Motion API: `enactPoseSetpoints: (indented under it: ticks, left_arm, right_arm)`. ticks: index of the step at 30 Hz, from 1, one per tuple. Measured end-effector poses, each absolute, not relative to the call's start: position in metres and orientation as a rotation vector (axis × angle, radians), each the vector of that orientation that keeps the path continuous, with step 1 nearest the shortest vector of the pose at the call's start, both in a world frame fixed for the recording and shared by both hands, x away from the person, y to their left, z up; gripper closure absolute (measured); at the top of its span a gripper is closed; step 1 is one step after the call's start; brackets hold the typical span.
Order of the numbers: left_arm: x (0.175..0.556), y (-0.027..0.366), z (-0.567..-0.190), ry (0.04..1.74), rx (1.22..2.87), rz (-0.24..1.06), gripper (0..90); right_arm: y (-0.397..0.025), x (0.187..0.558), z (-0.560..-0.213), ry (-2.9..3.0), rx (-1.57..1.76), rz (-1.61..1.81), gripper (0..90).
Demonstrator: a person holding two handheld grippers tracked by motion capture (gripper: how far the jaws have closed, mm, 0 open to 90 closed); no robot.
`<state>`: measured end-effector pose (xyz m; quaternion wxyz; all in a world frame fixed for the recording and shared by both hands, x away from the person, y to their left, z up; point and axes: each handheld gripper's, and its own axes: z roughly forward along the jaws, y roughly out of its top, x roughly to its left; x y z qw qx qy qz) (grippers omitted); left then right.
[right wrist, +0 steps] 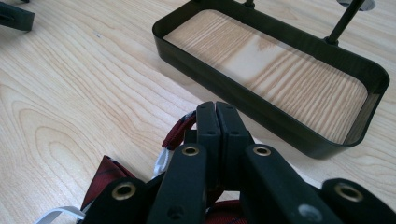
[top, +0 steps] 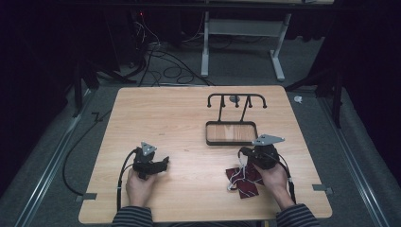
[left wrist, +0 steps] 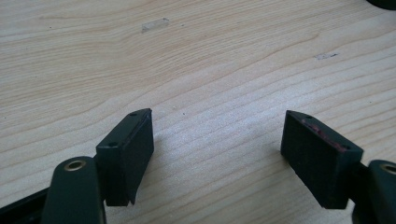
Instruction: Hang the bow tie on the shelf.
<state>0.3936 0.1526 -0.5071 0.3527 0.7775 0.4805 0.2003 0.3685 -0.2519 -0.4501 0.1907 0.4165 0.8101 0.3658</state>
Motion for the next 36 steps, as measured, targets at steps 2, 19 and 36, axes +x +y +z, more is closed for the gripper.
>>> enactPoseSetpoints:
  ticks: [2, 19, 36]
  left_arm:
    - [0.394, 0.153, -0.507, 1.243, 2.011, 0.518, 26.1]
    - [0.394, 0.152, -0.507, 1.243, 2.012, 0.519, 26.1]
    - [0.394, 0.152, -0.507, 1.243, 2.012, 0.519, 26.1]
  right_arm:
    - [-0.251, 0.368, -0.449, 2.275, 1.162, 1.03, 90.0]
    - [-0.253, 0.361, -0.426, 2.228, 1.104, 1.07, 90.0]
    - [-0.251, 0.357, -0.407, 2.199, 1.064, 1.09, 90.0]
